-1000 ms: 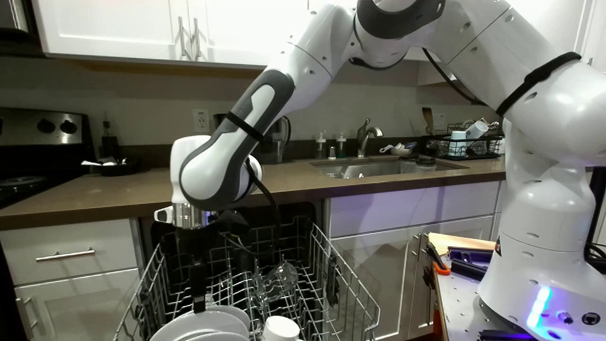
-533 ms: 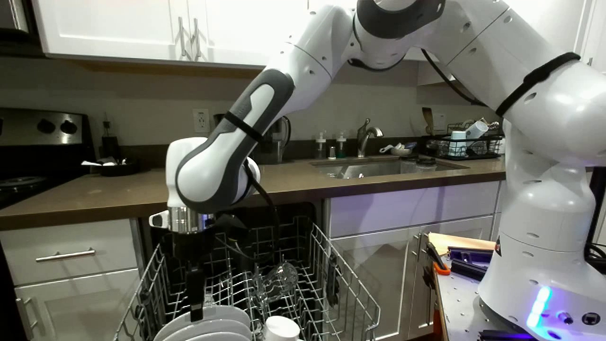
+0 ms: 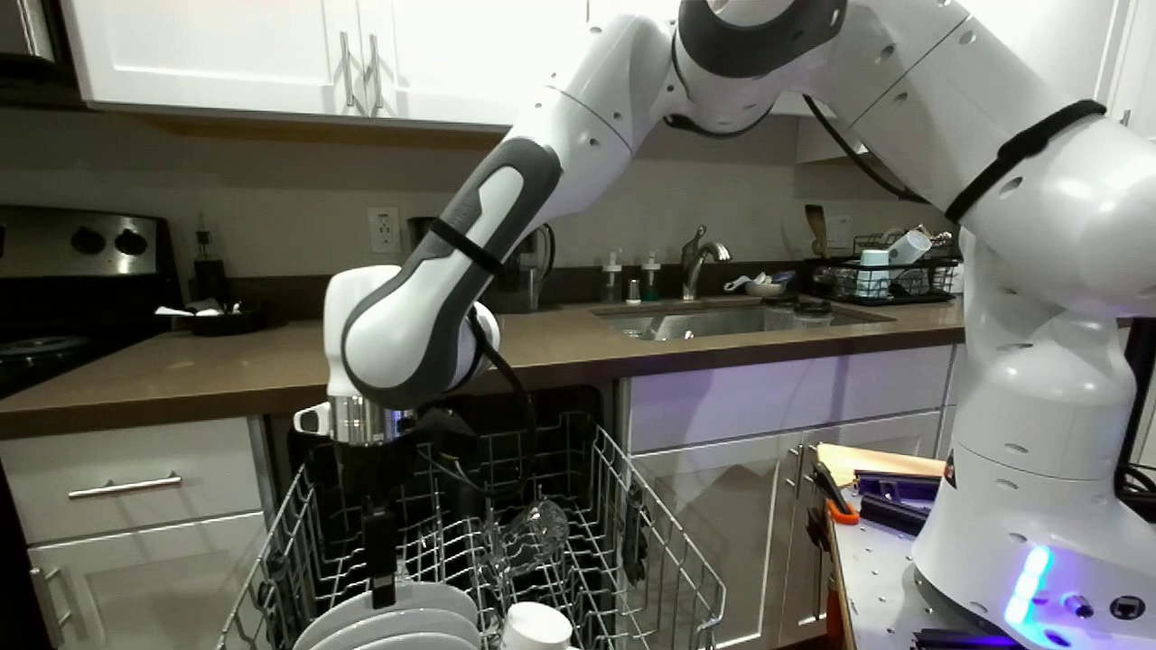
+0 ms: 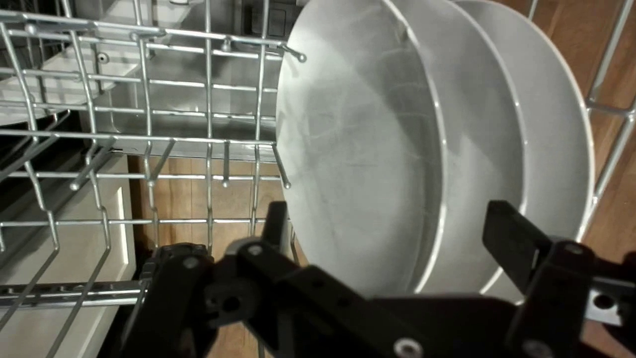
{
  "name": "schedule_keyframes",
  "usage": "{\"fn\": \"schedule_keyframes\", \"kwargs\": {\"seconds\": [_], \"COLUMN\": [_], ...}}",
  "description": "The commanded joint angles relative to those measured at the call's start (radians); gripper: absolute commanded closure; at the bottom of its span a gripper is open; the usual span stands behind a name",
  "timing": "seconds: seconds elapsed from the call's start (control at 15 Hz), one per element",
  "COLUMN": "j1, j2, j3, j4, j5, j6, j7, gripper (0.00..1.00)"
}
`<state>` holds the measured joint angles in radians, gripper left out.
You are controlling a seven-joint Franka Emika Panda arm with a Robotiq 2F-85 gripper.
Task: Remove the first plate at the right out of the dishwasher and put it on the counter top
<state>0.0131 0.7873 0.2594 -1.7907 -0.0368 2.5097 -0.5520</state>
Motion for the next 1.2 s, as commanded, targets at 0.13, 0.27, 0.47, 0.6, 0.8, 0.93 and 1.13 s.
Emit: {"fn": "schedule_keyframes", "kwargs": {"seconds": [0.13,0.27,0.47,0.6,0.8,0.93,1.13], "j1": [-0.008,-0.005,-0.006,-0.015,-0.033,-0.036,-0.053], "j2": [0.060,0.083,0.115,0.124,0.107,0.104,0.104], "j3": [-0.010,-0.010,-0.002,0.013,0.034,0.043,0.068], "j4": [0.024,0.028,0.035,0.029,0.018,0.010,0.011], "j5": [-0.018,-0.020,-0.014,-0.014,-0.004,-0.007,0.003], "j6": [0.020,0.037,0.066,0.102,0.149,0.176,0.152], "j7": [-0.017,-0.013,-0.004,-0.018,-0.023,-0.021,-0.027], "gripper": [0.00,0.00,0.00,0.26,0.44,0.59,0.80]}}
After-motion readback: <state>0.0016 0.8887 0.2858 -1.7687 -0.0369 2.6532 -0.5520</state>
